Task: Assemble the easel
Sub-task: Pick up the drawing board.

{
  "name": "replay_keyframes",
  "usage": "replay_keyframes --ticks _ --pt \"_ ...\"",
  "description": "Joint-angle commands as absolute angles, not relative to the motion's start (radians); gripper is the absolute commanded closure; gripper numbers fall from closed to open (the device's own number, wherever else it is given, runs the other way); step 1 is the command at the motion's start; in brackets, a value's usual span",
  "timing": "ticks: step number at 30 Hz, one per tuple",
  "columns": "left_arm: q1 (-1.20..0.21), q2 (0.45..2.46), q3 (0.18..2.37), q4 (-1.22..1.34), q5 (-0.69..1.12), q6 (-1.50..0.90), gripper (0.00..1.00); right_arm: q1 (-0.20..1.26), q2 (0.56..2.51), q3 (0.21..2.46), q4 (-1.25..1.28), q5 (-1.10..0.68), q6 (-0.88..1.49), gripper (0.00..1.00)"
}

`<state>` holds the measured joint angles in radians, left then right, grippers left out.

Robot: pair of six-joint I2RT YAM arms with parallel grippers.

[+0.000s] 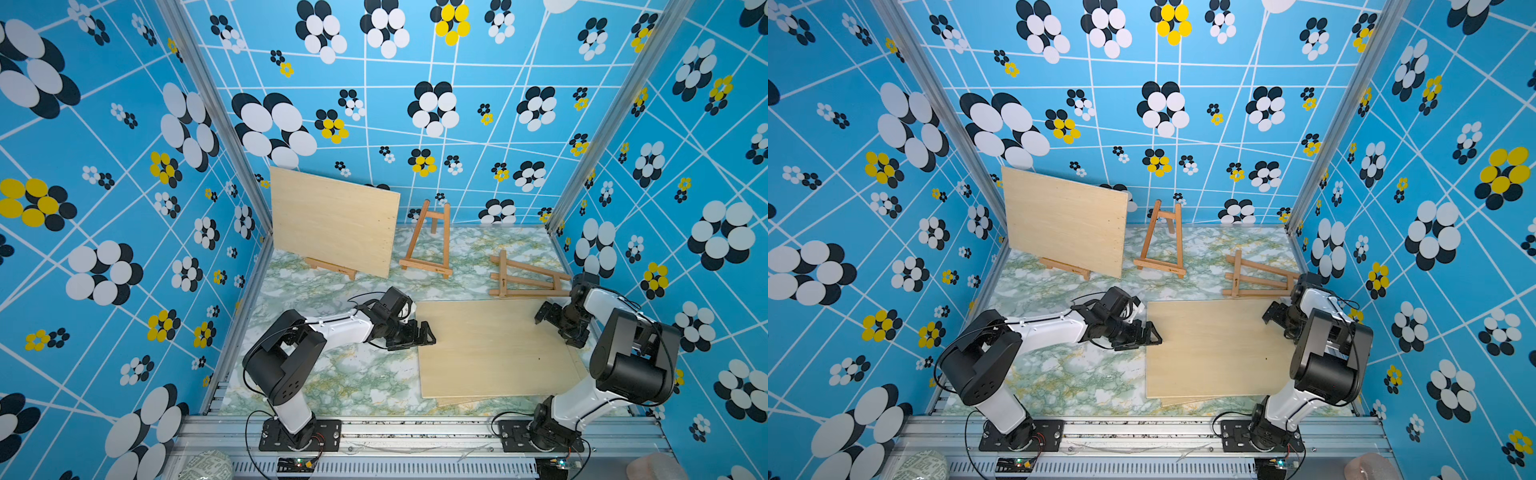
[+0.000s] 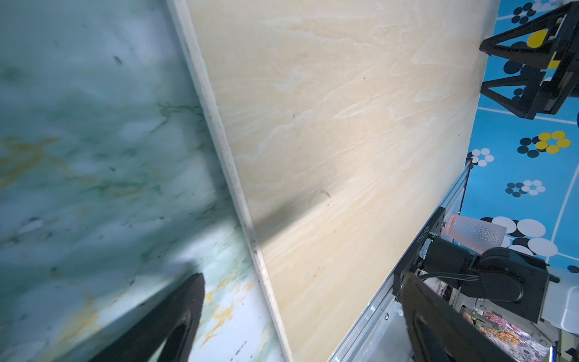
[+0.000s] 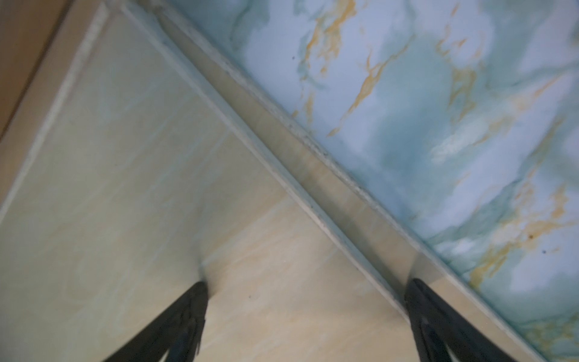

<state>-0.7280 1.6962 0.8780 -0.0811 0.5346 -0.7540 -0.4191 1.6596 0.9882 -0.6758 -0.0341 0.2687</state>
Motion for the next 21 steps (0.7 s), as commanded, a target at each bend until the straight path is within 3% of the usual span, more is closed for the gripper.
replay_keyframes --ticks 1,17,21 --pt "-0.742 1.713 0.857 -0.036 0.531 -0.773 0.0 -0.402 1.712 0.929 -0.701 -0.19 0.29 0.01" --pt "-0.719 1.73 0.736 0.118 0.555 -0.814 0.01 -0.328 1.683 0.821 -0.64 -0.404 0.366 0.05" --pt "-0.701 1.724 0.718 0.124 0.56 -0.815 0.02 -0.274 1.648 0.809 -0.648 -0.382 0.385 0.04"
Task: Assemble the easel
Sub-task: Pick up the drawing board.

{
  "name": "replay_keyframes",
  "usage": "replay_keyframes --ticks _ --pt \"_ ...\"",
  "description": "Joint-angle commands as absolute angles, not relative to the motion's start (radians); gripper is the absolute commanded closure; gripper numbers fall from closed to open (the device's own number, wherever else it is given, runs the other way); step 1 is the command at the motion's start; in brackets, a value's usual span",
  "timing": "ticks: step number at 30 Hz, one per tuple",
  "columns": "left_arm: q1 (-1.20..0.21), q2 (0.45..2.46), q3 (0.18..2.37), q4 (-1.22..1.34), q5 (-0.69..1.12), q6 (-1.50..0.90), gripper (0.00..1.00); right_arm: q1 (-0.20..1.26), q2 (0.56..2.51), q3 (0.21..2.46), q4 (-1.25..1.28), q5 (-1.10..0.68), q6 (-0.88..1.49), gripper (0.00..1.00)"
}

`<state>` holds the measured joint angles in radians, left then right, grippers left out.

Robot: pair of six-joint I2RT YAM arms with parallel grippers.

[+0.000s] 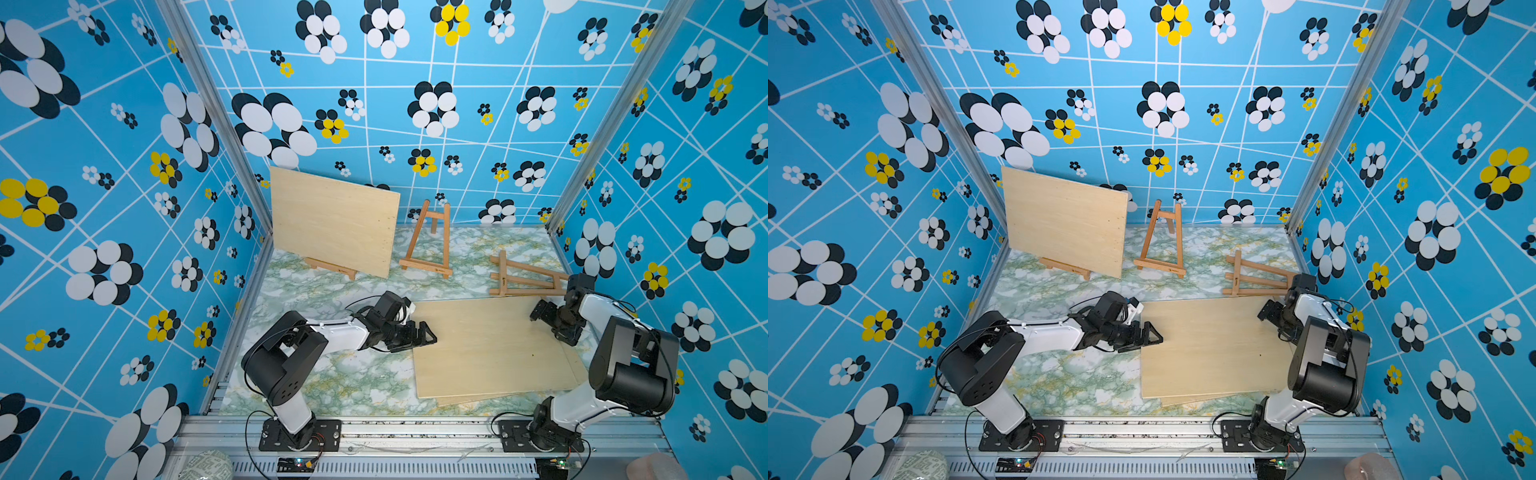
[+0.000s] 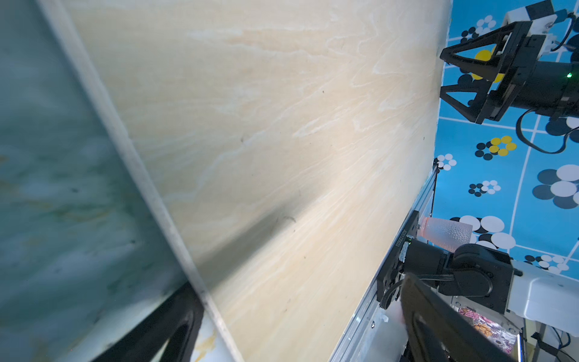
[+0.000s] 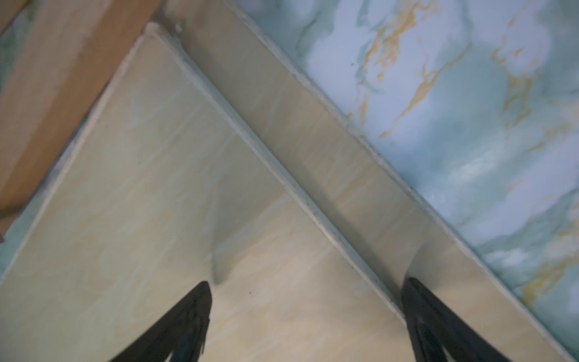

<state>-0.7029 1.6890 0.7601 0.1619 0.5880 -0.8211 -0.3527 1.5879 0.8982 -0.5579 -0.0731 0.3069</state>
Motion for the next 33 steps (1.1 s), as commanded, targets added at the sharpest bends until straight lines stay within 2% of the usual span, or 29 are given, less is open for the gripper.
replay_keyframes --ticks 1,12,26,33 --pt "-0.699 1.725 0.716 0.123 0.563 -0.813 0.02 -0.26 1.643 0.808 -0.651 -0.372 0.387 0.04" --pt "-0.661 1.673 0.678 0.128 0.578 -0.808 0.04 -0.181 1.622 0.734 -0.616 -0.452 0.415 0.04" --pt "-0.641 1.443 0.534 0.284 0.662 -0.887 0.08 -0.173 1.511 0.638 -0.603 -0.562 0.478 0.04" --pt "-0.64 1.303 0.468 0.353 0.66 -0.938 0.09 -0.172 1.516 0.614 -0.585 -0.608 0.489 0.05"
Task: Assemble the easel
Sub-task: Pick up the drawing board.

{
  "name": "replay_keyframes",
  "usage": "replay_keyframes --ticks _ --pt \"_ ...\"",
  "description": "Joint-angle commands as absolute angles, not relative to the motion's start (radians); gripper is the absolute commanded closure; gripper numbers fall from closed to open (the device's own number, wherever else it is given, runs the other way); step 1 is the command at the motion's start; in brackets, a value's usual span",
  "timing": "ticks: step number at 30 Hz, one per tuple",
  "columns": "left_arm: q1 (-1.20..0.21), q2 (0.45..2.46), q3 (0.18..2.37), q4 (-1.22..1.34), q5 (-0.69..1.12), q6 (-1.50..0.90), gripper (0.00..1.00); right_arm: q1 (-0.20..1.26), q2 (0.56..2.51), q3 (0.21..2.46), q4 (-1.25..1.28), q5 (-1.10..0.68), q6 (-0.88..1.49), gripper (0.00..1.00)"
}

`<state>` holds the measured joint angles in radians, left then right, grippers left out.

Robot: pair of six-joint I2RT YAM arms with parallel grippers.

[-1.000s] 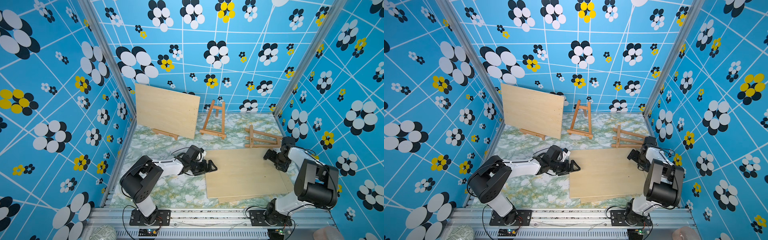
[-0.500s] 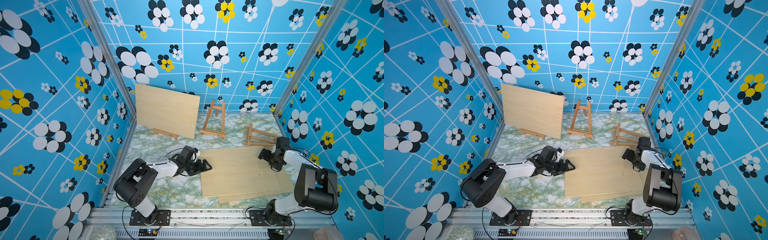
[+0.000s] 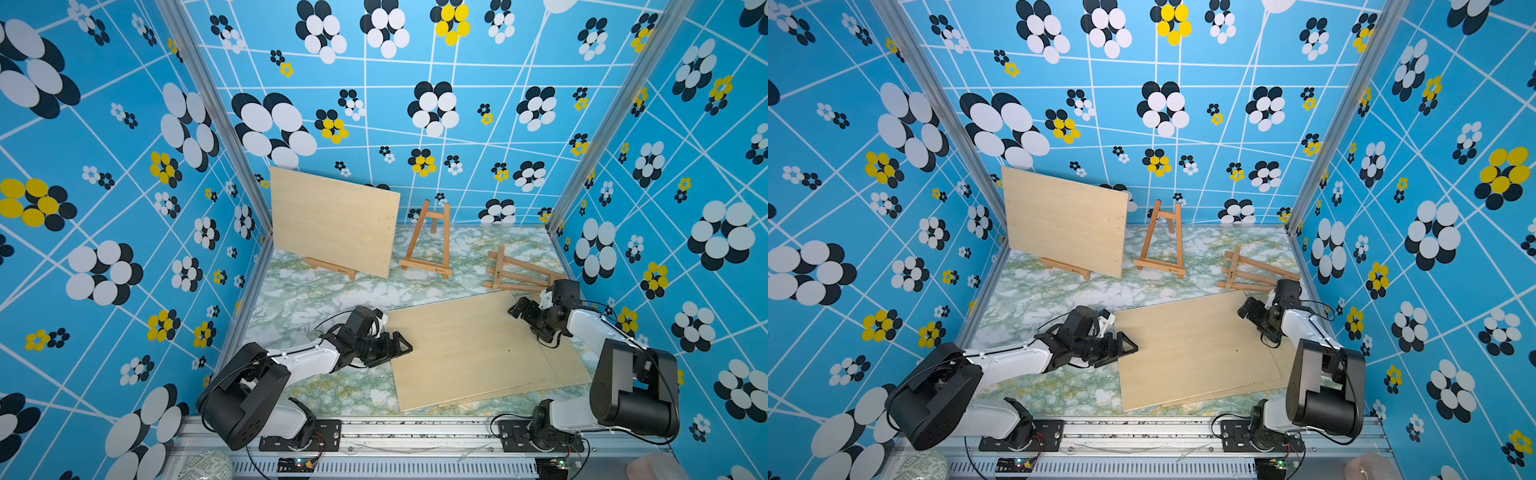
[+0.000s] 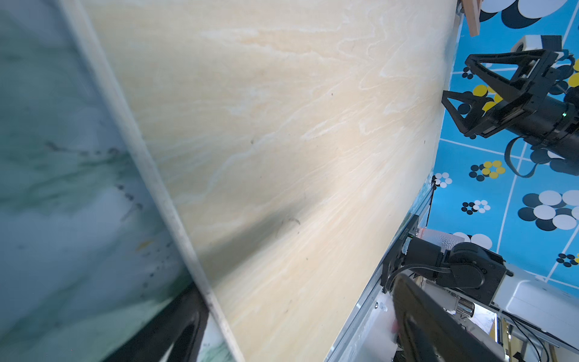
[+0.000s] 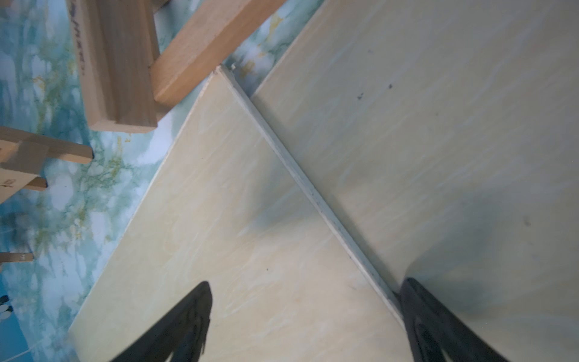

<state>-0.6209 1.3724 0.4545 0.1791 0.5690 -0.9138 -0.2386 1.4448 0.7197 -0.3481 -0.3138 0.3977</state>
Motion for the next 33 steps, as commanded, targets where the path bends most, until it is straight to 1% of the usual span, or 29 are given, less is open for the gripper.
replay_keyframes --ticks 1,5,9,16,23,26,30,33 --pt "-0.64 1.286 0.458 0.372 0.659 -0.949 0.09 -0.172 1.515 0.611 -0.584 -0.613 0.49 0.05" --pt "-0.64 1.228 0.425 0.421 0.645 -0.986 0.09 -0.167 1.526 0.602 -0.569 -0.649 0.495 0.06" --pt "-0.639 1.212 0.405 0.455 0.631 -1.008 0.09 -0.159 1.534 0.592 -0.554 -0.666 0.498 0.06" --pt "-0.632 1.245 0.416 0.309 0.571 -0.955 0.09 -0.146 1.526 0.573 -0.545 -0.667 0.512 0.07" --pt "-0.576 1.355 0.441 0.328 0.6 -0.934 0.08 -0.106 1.482 0.515 -0.52 -0.68 0.568 0.07" --pt "-0.557 1.379 0.466 0.288 0.61 -0.91 0.08 -0.078 1.434 0.486 -0.526 -0.68 0.599 0.07" --pt "-0.51 1.362 0.484 0.168 0.607 -0.858 0.07 -0.069 1.369 0.466 -0.567 -0.669 0.605 0.06" --pt "-0.472 1.326 0.486 0.088 0.615 -0.827 0.07 -0.069 1.368 0.485 -0.606 -0.633 0.572 0.06"
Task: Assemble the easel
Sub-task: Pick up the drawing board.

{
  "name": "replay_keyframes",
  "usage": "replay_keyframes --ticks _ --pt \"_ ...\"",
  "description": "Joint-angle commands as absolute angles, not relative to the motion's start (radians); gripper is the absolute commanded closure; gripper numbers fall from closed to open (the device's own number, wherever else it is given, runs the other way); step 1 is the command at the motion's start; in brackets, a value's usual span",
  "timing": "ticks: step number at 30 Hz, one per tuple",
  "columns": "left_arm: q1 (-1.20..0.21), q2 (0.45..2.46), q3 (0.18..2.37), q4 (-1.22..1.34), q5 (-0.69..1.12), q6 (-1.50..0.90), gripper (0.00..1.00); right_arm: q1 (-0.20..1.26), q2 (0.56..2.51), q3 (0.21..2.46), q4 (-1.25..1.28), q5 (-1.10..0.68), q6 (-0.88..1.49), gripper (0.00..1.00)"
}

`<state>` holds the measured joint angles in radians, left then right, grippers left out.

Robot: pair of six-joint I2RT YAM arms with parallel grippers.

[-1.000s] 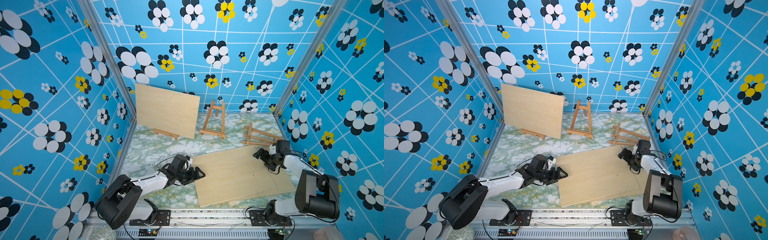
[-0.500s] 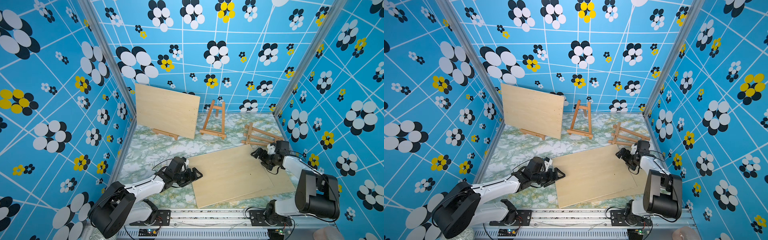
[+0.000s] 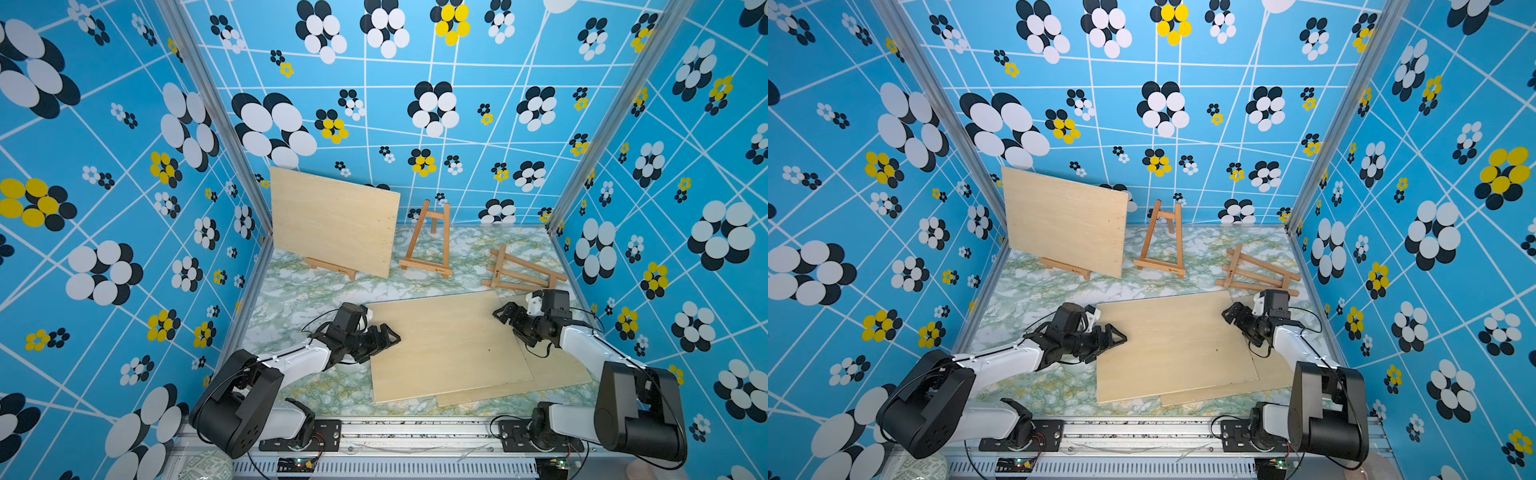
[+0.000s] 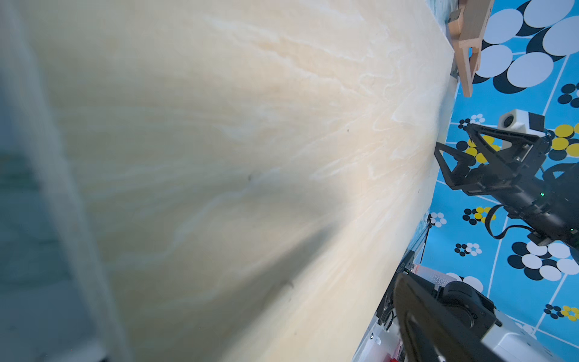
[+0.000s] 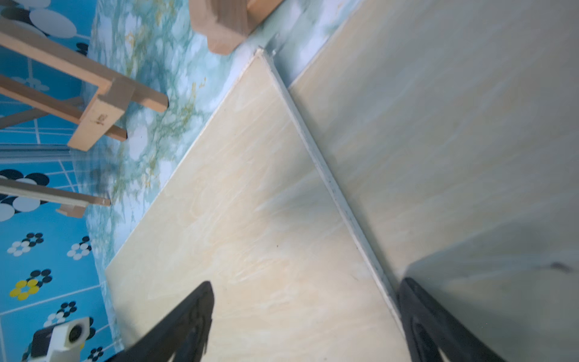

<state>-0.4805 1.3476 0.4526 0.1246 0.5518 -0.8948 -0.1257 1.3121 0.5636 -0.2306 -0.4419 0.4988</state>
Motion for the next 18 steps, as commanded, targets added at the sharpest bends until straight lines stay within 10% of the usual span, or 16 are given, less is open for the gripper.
replay_keyframes --ticks 1,18 --pt "-0.466 1.317 0.487 0.063 0.617 -0.818 0.07 -0.069 1.373 0.487 -0.605 -0.628 0.571 0.06" --pt "-0.384 1.26 0.459 -0.136 0.614 -0.753 0.06 -0.07 1.436 0.54 -0.595 -0.518 0.553 0.06"
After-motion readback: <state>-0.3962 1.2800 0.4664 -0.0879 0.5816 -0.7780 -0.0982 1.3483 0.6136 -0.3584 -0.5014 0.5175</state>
